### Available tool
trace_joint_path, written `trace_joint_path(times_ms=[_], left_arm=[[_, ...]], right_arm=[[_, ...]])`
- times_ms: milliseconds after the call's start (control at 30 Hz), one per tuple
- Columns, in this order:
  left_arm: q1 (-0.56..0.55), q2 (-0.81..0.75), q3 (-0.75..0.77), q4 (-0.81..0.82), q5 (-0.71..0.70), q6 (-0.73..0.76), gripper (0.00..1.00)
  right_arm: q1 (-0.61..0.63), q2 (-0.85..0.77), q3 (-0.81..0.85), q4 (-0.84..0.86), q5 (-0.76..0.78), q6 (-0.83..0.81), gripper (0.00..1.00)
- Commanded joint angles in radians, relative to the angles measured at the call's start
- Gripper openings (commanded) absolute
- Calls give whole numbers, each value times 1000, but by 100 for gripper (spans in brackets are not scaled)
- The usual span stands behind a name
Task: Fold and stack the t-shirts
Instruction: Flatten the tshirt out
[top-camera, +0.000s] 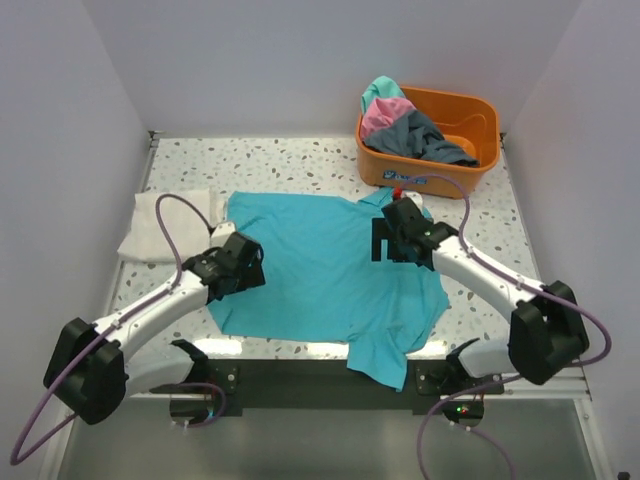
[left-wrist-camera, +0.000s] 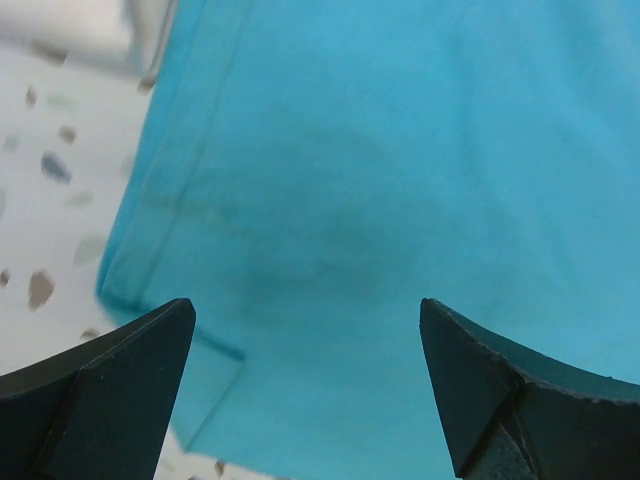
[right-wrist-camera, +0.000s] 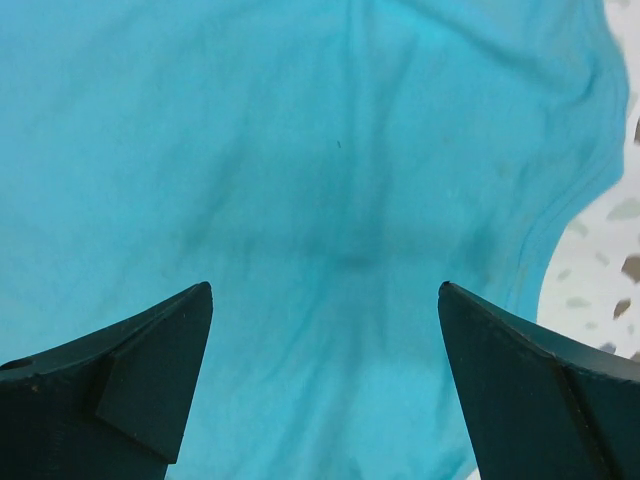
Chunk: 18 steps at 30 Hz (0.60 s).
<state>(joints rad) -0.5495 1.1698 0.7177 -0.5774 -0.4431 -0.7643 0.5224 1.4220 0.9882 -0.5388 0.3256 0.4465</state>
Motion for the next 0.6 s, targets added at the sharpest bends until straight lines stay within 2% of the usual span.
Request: trace_joint_path(times_ms=[0,67,167,300,333,467,567], left_arm=[[-39,-93,-90,-190,-46,-179,100],[-49,-111,-110,-183,38,-187,100],[-78,-110,-116,-254,-34,-292,100],[-102,-11,-97,-370,-115,-423,99],[-104,13,-83,-389,-140,-464,92],[-128,108,-52,-510,-187,-587,88],[-132,110,-52,-518,-200,-609,78]], right_arm=[[11,-112,-89,-49,46,113,99],[16,-173,-126,-62,56,132,99],[16,-227,-154,-99,82,144,99],[16,-261,-177,-125,112,169,99],[16,-262,-180,-125,113,172,99],[14,-267,-181,-144,133,169,99],[14,-265,-178,-151,142,169,98]])
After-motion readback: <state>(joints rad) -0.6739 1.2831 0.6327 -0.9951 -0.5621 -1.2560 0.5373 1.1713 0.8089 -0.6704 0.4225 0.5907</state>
